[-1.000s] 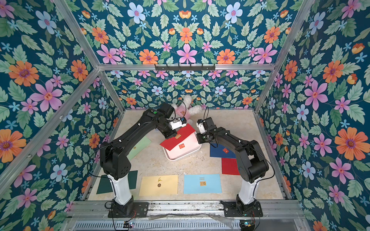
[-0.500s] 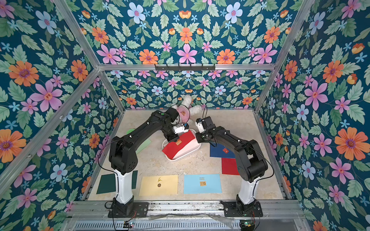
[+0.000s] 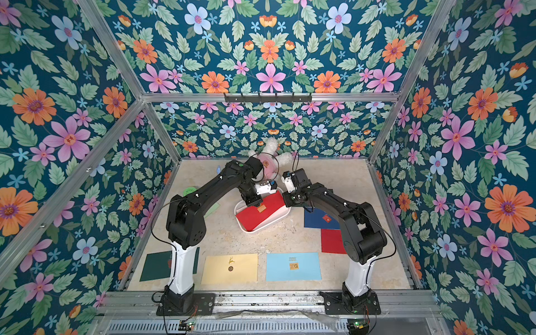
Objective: Put the sealed envelopes into the storage box
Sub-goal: Place the storage box at the center of the board.
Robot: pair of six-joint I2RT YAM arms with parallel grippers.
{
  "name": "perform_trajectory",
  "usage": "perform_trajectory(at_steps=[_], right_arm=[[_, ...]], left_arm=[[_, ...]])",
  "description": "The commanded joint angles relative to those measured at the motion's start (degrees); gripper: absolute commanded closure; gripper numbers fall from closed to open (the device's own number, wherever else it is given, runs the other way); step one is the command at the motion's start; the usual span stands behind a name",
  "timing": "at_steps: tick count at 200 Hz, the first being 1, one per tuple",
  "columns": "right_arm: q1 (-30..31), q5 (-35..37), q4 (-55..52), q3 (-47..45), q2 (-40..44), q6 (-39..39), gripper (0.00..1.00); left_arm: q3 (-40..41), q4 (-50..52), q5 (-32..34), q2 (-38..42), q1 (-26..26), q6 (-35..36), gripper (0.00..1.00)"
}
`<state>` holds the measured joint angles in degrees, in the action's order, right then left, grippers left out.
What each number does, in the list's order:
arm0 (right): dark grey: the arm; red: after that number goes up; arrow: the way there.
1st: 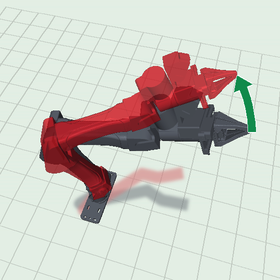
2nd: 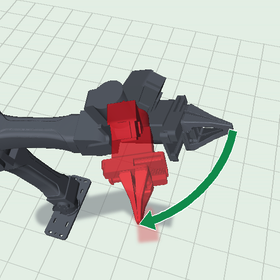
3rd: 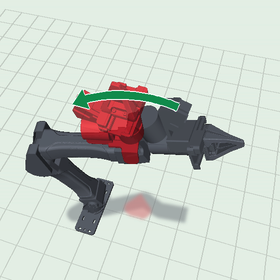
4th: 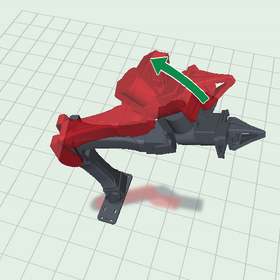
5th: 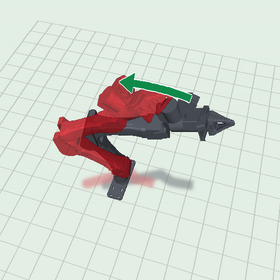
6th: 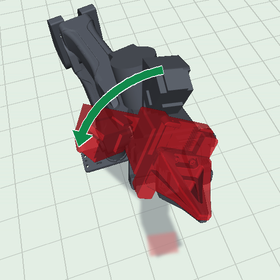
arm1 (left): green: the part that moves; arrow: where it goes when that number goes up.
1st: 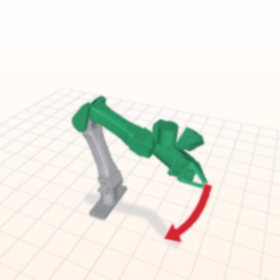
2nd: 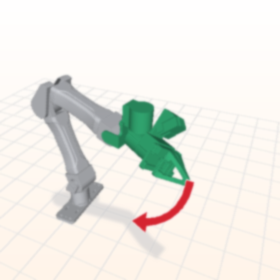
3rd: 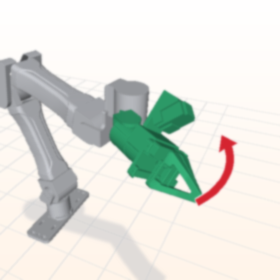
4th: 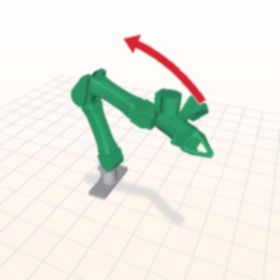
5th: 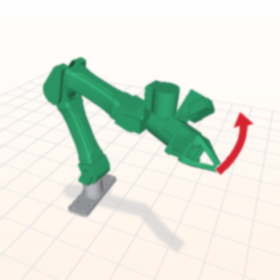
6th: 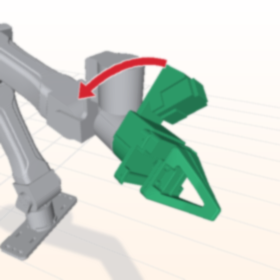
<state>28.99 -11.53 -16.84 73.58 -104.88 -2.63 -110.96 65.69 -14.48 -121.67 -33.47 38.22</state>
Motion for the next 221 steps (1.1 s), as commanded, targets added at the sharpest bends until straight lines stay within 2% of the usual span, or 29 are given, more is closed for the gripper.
perform_trajectory(at_steps=[1,57,117,167,221], right_arm=[[0.14,-0.04,0.74,-0.27,-0.12,-0.29,0.94],[0.25,-0.99,1.61,-0.47,0.05,0.33,0.93],[0.5,-1.14,2.63,-0.9,0.15,0.87,0.86],[0.48,0.72,3.23,-2.28,1.51,2.1,0.63],[-1.19,2.11,3.29,-5.0,5.73,2.44,0.57]], left_arm=[[-1.07,2.56,-0.8,-0.63,-0.01,2.22,1.0],[-3.27,3.74,-0.72,-3.03,-0.8,3.31,0.95],[-5.23,4.27,-0.29,-4.46,-1.42,4.34,0.88],[-5.23,1.7,2.88,-4.78,-1.59,2.96,0.76],[-4.55,-5.53,5.63,-2.5,-1.41,0.39,0.64]])
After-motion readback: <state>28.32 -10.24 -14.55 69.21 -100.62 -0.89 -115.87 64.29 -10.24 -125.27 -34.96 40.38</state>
